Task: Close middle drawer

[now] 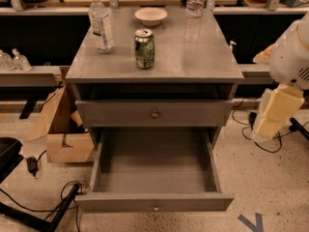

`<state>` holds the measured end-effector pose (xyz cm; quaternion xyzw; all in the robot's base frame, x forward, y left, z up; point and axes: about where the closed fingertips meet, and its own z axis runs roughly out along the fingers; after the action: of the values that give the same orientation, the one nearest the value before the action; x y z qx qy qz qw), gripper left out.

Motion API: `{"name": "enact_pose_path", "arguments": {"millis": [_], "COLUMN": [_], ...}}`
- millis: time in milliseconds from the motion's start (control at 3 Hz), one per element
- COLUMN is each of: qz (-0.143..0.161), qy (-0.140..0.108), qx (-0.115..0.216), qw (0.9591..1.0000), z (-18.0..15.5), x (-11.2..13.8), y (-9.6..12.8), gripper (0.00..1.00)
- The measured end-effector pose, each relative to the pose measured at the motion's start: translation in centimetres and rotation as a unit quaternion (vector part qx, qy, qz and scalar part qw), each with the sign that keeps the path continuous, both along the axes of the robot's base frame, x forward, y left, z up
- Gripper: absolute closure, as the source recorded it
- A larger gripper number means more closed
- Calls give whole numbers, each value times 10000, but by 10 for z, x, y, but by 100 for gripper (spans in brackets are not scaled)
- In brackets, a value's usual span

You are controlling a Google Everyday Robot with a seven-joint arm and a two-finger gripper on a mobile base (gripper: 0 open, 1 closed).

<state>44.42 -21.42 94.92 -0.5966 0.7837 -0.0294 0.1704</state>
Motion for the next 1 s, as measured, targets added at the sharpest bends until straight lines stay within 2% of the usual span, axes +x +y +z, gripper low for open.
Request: {"name": "enact_pose_path", "arguments": {"millis": [333,667,1000], "qz": [-194,-513,-694], "qy": [51,164,63], "qx": [358,773,1122], "qw": [9992,9955,9912], "z": [-57,-134,-194], "x": [-9,-27,-36], "y": [-3,-21,-30], "gripper": [16,39,63]}}
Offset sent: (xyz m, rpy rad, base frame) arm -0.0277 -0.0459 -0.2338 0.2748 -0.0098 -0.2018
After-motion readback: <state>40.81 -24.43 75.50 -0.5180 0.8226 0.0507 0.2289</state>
